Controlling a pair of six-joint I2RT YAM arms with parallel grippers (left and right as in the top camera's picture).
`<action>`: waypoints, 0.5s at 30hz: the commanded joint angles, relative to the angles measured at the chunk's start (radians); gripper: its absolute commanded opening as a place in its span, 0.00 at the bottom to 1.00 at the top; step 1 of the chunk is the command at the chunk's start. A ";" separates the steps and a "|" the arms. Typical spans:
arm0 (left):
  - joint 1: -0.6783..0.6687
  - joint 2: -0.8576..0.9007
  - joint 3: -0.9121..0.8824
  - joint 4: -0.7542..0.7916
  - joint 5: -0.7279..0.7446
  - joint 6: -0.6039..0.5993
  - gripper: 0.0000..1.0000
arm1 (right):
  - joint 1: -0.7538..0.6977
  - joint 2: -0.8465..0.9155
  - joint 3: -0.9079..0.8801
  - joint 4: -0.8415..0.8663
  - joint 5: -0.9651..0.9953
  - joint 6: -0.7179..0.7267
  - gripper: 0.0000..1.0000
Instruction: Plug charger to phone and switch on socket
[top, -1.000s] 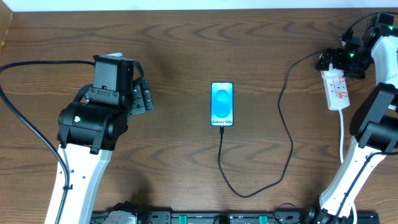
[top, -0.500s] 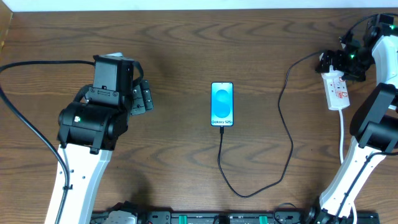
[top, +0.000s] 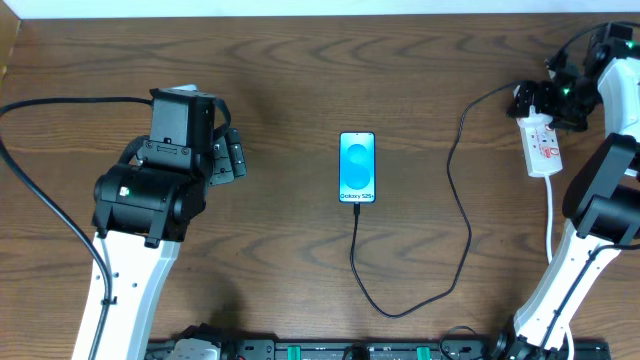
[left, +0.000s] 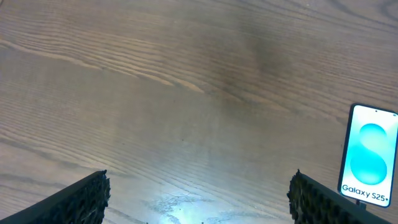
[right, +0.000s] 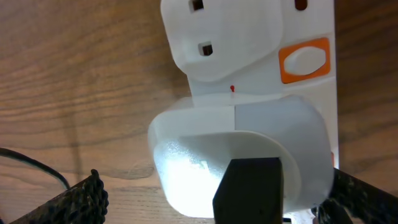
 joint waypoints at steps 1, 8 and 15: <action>-0.001 0.001 0.005 -0.002 -0.009 0.005 0.92 | 0.018 0.011 -0.043 -0.007 -0.059 0.000 0.99; -0.001 0.001 0.005 -0.002 -0.009 0.005 0.92 | 0.028 0.011 -0.075 0.011 -0.119 0.000 0.99; -0.001 0.001 0.005 -0.002 -0.009 0.005 0.92 | 0.051 0.011 -0.079 0.007 -0.194 -0.028 0.99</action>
